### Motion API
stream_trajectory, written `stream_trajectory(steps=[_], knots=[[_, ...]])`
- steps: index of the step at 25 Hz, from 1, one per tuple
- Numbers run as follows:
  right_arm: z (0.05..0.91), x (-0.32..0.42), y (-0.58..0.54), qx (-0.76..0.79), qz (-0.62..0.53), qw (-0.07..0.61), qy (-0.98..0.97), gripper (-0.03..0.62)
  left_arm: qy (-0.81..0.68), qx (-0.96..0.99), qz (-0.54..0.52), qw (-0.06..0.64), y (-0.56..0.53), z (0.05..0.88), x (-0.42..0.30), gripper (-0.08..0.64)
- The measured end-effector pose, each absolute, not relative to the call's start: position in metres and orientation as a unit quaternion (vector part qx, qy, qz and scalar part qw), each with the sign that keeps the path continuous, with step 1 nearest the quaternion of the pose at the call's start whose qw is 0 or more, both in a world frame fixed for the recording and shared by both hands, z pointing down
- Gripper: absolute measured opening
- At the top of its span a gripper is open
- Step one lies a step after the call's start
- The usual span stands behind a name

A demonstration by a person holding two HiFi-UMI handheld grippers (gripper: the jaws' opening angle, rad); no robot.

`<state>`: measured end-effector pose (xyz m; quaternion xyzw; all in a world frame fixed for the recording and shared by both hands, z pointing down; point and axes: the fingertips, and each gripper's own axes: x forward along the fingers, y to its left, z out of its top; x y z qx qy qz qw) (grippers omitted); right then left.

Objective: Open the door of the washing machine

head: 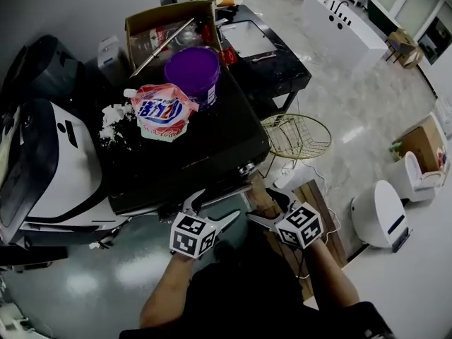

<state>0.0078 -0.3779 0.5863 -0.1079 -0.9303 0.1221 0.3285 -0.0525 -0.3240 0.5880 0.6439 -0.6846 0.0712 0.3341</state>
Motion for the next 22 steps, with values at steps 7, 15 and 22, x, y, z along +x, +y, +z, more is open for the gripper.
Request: stream_trajectory(steps=[7, 15, 22], knots=[[0.630, 0.008, -0.386, -0.135, 0.117, 0.372, -0.911, 0.397, -0.662, 0.635, 0.087, 0.389, -0.333, 0.627, -0.034, 0.482], [0.677, 0.011, -0.388, -0.154, 0.106, 0.409, -0.893, 0.383, -0.651, 0.625, 0.077, 0.424, -0.349, 0.659, -0.028, 0.464], [0.713, 0.000, -0.393, -0.176, 0.090, 0.429, -0.881, 0.376, -0.666, 0.607, 0.059, 0.430, -0.362, 0.673, -0.038, 0.440]])
